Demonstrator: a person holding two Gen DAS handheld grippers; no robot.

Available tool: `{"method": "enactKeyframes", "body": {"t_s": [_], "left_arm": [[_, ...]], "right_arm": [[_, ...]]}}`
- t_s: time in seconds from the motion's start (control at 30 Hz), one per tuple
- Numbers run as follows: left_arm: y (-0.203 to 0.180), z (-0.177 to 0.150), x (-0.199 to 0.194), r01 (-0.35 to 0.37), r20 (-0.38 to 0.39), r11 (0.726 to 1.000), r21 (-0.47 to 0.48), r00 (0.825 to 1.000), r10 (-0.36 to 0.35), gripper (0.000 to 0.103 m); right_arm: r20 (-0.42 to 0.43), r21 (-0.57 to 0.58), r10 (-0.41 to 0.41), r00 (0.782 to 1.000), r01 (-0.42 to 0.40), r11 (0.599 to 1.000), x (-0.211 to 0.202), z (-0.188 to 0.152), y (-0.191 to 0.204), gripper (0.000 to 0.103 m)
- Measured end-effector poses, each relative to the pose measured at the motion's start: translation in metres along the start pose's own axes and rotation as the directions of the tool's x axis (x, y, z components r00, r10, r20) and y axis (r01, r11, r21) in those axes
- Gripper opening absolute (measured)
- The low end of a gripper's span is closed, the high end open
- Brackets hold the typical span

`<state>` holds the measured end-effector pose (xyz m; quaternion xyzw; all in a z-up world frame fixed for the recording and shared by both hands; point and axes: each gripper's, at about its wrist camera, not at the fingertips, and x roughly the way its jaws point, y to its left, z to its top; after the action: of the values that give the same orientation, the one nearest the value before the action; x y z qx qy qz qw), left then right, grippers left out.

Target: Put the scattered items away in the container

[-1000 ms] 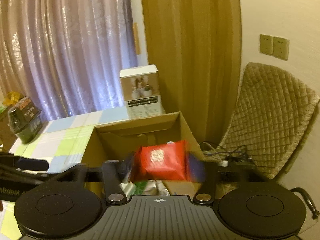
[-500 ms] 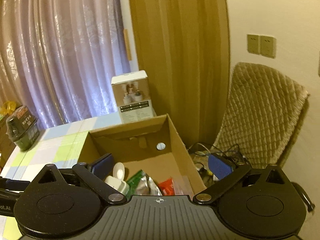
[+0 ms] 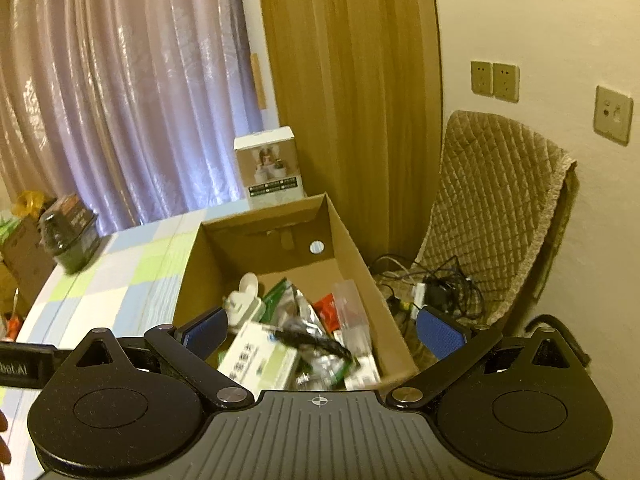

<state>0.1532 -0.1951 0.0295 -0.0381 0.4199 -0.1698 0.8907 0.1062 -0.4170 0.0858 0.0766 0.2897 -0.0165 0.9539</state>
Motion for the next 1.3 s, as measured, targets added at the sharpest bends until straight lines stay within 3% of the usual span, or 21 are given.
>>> {"method": "enactKeyframes", "body": {"t_s": [0.23,0.43,0.63,1.3], "left_arm": [[-0.016,-0.021,-0.040,0.018,-0.014,0.999,-0.038,1.000,-0.019,0.102],[-0.033,-0.041,-0.068,-0.011,-0.031,1.000,0.000,0.999,0.011,0.102],[-0.040,-0.060,-0.092,-0.023,-0.028,1.000,-0.022,0.999,0.022,0.102],[-0.053,-0.076,-0.101,-0.024,-0.028,0.999,-0.028,0.999,0.023,0.102]], "right_arm": [[-0.039,-0.015,0.004,0.999,-0.005,1.000,-0.048,-0.009,0.001,0.103],[-0.056,-0.031,0.016,0.998,-0.017,0.999,-0.081,-0.018,0.005,0.103],[-0.061,-0.021,0.033,0.998,-0.035,0.999,-0.109,-0.029,0.007,0.103],[-0.103,-0.028,0.038,0.994,-0.041,0.999,-0.128,-0.038,0.011,0.103]]}}
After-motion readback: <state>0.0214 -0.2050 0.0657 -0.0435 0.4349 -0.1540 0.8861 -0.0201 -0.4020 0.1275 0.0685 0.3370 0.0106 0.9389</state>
